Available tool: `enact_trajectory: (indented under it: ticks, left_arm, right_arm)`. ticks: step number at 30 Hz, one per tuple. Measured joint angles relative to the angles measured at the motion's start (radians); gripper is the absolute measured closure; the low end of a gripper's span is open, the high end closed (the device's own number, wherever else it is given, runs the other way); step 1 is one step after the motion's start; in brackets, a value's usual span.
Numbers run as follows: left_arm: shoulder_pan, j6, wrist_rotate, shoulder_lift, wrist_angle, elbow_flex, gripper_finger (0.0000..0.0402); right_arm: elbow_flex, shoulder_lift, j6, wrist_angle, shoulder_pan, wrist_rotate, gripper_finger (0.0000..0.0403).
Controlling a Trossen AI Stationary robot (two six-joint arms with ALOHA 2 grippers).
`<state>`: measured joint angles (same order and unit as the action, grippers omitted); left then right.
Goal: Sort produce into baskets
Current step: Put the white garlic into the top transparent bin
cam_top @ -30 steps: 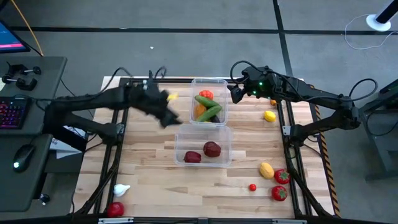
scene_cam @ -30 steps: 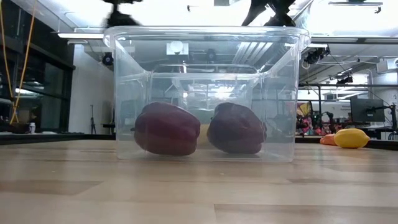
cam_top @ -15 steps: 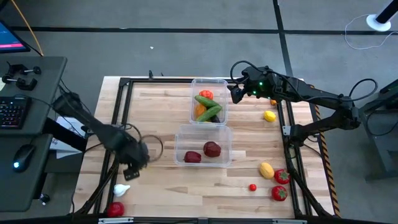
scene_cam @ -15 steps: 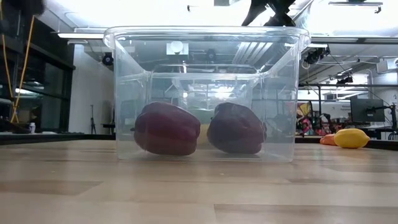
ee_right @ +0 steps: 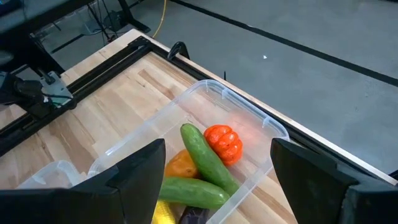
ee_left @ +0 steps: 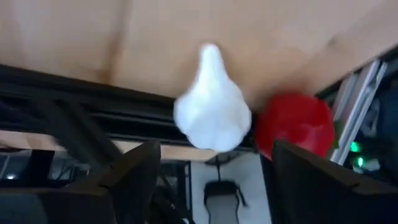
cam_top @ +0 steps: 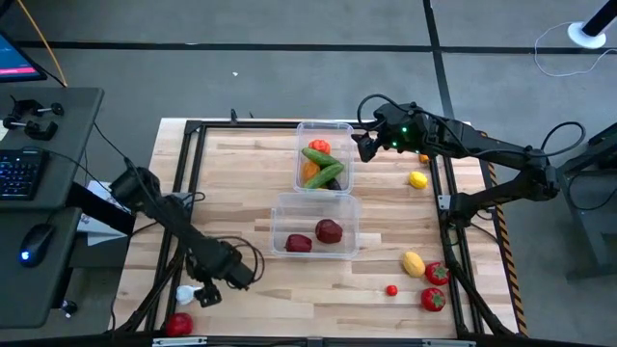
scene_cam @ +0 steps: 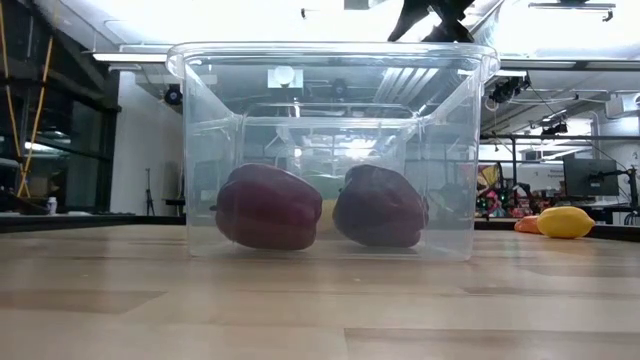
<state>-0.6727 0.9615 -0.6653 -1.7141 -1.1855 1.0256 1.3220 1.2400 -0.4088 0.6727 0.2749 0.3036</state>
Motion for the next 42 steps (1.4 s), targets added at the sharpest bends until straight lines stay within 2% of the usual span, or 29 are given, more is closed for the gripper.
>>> enact_trajectory:
  ticks: [4,7,15,28,34,39,42]
  left_arm:
    - [-0.048,0.003,-0.09,-0.054,0.082,0.001,0.0108]
    - [-0.074,0.022,-0.115,-0.085,0.109,0.001,0.0108]
    - [-0.091,0.031,-0.035,-0.138,0.111,0.0,0.0108]
    - [-0.15,0.013,-0.024,-0.152,0.132,-0.001,0.0108]
    - [-0.163,0.013,-0.031,-0.152,0.201,-0.054,0.0108]
    - [-0.144,-0.055,-0.025,-0.152,0.21,-0.076,0.0111]
    - [-0.131,-0.13,0.003,-0.151,0.209,-0.076,0.0135]
  right_arm:
    - [0.0,0.0,0.025,0.0,0.0,-0.001,0.0119]
    - [0.0,0.0,0.033,0.0,0.0,-0.001,0.0119]
    - [0.0,0.0,0.033,0.0,0.0,0.0,0.0119]
    - [0.0,0.0,0.033,0.001,0.0,0.0,0.0119]
    - [0.0,0.0,0.033,0.001,0.0,0.0,0.0119]
    - [0.0,0.0,0.036,0.001,0.0,0.0,0.0119]
    - [0.0,0.0,0.036,0.001,0.0,0.0,0.0119]
